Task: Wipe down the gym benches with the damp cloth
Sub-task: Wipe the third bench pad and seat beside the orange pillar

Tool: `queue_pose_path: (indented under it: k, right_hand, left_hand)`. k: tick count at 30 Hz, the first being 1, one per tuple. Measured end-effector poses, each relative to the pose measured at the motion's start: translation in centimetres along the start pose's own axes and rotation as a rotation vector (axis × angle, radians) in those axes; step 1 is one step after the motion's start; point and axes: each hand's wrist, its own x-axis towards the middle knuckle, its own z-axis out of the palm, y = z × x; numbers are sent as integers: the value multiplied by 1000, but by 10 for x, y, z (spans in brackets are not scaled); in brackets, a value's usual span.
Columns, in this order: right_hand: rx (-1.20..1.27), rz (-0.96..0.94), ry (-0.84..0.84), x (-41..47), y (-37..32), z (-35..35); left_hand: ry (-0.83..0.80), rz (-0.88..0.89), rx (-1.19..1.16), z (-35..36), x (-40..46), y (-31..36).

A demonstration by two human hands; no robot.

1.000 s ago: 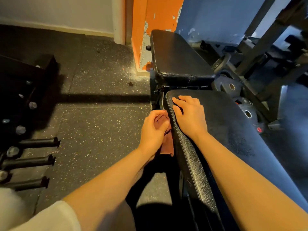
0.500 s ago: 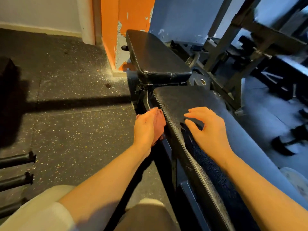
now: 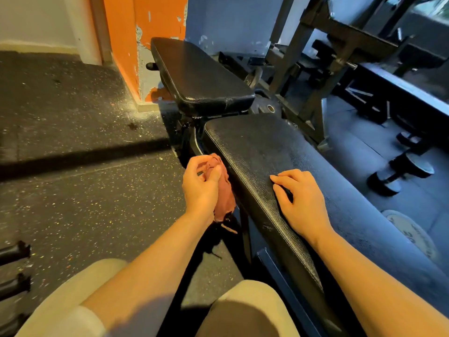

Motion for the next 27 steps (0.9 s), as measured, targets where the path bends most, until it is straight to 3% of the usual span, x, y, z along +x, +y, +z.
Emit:
queue_pose_path:
  k: [2, 8, 11, 16, 22, 25, 27]
  right_hand:
    - [-3, 4, 1, 0, -1, 0]
    - [-22, 7, 11, 0, -1, 2]
    - [-29, 6, 10, 0, 0, 1]
    - [-40, 14, -6, -1, -2, 1]
    - [-38, 33, -14, 2, -3, 2]
    - [-32, 33, -10, 0, -4, 1]
    - [-40, 32, -6, -1, -3, 1]
  left_hand:
    - [36, 4, -16, 2, 13, 9]
    - [-233, -51, 34, 0, -21, -16]
    - [-354, 5, 58, -6, -34, -20]
    - [-64, 4, -59, -2, 11, 3]
    - [-175, 139, 60, 6, -6, -2]
    - [-191, 45, 93, 2, -4, -8]
    - [-100, -25, 55, -1, 6, -7]
